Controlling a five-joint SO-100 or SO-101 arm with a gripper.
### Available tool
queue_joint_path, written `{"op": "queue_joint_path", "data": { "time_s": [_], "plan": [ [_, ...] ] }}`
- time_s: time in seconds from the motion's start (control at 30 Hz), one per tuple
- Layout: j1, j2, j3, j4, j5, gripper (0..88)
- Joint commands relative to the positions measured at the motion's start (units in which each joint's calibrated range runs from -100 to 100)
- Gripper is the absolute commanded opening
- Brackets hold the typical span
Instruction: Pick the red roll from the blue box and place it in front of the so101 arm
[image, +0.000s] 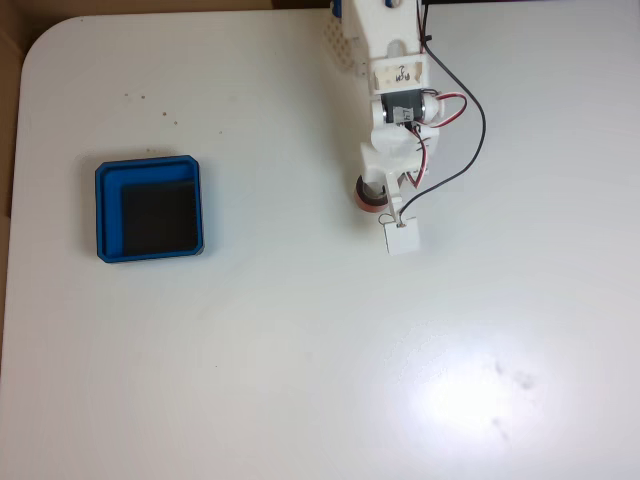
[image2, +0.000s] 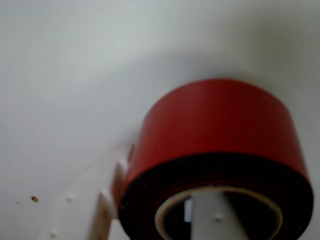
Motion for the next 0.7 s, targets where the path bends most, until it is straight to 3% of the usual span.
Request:
{"op": "queue_joint_path", "data": {
  "time_s": [0.0, 0.67],
  "plan": [
    [0.4, -0.1, 0.3, 0.2, -0.1, 0.5],
    [3.6, 4.0, 0.3, -7.8, -0.2, 0.5]
  ]
}}
